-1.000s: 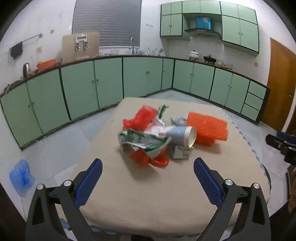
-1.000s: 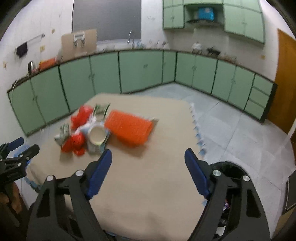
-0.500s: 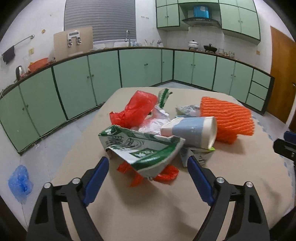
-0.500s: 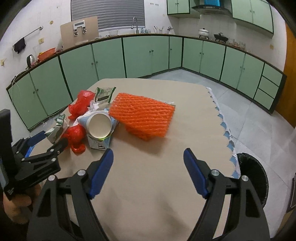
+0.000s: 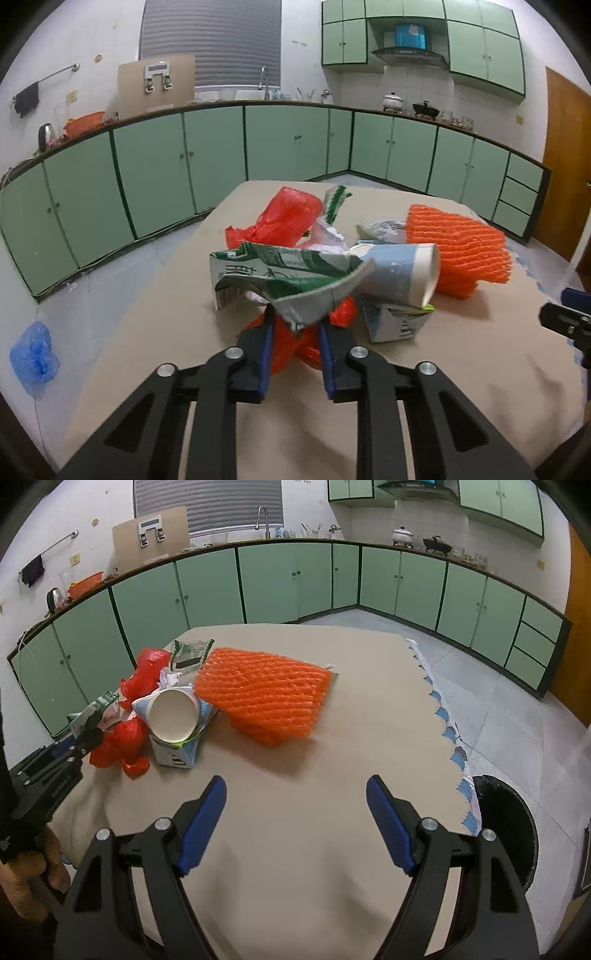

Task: Collect trash
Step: 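Grasp the green-white carton with the left gripper while the right gripper grasps the orange foam net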

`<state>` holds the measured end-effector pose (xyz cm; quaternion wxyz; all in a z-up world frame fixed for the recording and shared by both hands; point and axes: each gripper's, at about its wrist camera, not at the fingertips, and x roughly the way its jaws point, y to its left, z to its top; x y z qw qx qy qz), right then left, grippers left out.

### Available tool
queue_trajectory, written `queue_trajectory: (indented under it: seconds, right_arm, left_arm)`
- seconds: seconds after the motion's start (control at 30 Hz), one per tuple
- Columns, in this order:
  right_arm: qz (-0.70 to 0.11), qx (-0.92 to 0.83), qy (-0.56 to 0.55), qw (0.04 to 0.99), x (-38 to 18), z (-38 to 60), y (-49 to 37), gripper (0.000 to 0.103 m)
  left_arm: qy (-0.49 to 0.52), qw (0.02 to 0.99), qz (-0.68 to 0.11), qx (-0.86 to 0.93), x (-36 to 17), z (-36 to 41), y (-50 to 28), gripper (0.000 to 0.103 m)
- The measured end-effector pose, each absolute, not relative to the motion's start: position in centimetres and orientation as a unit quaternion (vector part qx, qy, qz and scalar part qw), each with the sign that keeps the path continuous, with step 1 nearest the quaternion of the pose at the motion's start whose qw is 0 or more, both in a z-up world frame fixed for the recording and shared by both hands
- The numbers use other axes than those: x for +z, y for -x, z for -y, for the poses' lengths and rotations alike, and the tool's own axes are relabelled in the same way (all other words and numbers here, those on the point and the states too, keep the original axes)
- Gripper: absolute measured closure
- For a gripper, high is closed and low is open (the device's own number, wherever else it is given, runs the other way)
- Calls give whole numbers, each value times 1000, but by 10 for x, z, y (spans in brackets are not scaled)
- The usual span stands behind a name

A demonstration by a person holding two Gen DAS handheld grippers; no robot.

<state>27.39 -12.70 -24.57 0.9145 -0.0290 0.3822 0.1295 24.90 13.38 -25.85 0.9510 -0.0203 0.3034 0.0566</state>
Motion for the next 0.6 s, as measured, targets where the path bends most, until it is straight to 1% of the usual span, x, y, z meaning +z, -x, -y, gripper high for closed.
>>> queue_trajectory:
  seconds: [0.03,0.07,0.1,0.13,0.17,0.27,0.3,0.33,0.37,0.53,0.6]
  right_arm:
    - [-381,129,27,915,-245,128,-273,27]
    - [-381,130,26,915,-244,128,-272,27]
    - [-380,130,27,915,-242,128,-272,27]
    - [-379,130,27,916,-241,128,-271,27]
    - [-378,130,28,916,-240,128,-270,27]
    - [-375,131,30,917,-238,128,-268,27]
    - [-373,130,31,918,-236,127,-267,27]
    - [-372,129,30,919,-235,128,-266,27]
    - [-371,129,29,919,-234,128,-266,27]
    - [-369,125,27,921,-233,131,-266,27]
    - [-367,123,27,922,-232,133,-266,27]
  left_arm:
    - [16,952,-301,60,-258,-133,-246,81]
    - [15,951,-303,61,-258,-133,-245,77]
    - [15,950,-306,62,-259,-133,-245,68]
    - [17,949,-306,69,-260,-133,-242,47]
    - [19,950,-303,74,-260,-134,-241,37]
    - [15,951,-296,86,-255,-133,-238,34]
    - [9,952,-290,93,-253,-131,-237,33]
    - [4,954,-284,94,-250,-129,-237,28]
    - [4,955,-282,91,-248,-128,-238,27]
    - [1,956,-282,82,-245,-120,-250,27]
    - [0,954,-291,78,-248,-119,-255,34]
